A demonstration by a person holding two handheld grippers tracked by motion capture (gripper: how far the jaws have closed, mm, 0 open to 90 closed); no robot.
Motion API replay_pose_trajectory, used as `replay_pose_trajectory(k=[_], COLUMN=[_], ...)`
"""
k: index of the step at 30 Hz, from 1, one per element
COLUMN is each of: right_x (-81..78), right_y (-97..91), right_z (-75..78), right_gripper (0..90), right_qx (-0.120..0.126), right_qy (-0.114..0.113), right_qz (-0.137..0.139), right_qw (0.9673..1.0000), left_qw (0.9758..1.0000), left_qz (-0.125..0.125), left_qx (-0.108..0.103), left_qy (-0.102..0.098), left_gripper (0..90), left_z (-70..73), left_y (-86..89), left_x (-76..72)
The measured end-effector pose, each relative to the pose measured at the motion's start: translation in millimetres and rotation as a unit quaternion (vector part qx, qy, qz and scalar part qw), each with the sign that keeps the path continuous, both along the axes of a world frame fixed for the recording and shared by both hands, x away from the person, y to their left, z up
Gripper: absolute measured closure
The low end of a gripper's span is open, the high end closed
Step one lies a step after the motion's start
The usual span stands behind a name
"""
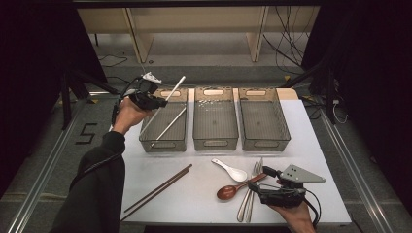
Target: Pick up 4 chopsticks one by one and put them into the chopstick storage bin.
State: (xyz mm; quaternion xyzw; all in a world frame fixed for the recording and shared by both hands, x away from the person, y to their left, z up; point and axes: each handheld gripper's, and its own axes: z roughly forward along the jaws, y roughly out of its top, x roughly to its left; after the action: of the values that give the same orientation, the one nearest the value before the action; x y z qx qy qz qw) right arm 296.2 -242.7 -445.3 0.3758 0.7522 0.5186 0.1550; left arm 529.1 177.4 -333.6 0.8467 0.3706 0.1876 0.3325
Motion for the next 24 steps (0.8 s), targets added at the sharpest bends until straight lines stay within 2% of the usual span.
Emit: replay_pose_trajectory(k=[9, 14, 24], right_x=[-0.2, -0.2, 0.1], right_y=[-0.2, -0.2, 0.2], right_z=[0.1, 0.1, -0.2], right_gripper=[23.3, 23.3, 23.3], right_qx=[0.001, 0.001, 0.001], right_qy=[0.000, 0.000, 0.001], right_qz=[0.000, 0.001, 0.001], right_qw=[1.0000, 1.0000, 1.0000], left_qw=[0.9998, 0.9994, 0.9990], left_qz=[0.013, 0.027, 0.038], left_qx=[-0.013, -0.021, -0.025], left_qy=[-0.007, -0.006, 0.000], left_gripper=[84.2, 84.2, 84.2], left_z=[-11.3, -21.5, -36.5], left_y=[-1.8, 3.0, 8.8], left_x=[7.2, 8.6, 9.6])
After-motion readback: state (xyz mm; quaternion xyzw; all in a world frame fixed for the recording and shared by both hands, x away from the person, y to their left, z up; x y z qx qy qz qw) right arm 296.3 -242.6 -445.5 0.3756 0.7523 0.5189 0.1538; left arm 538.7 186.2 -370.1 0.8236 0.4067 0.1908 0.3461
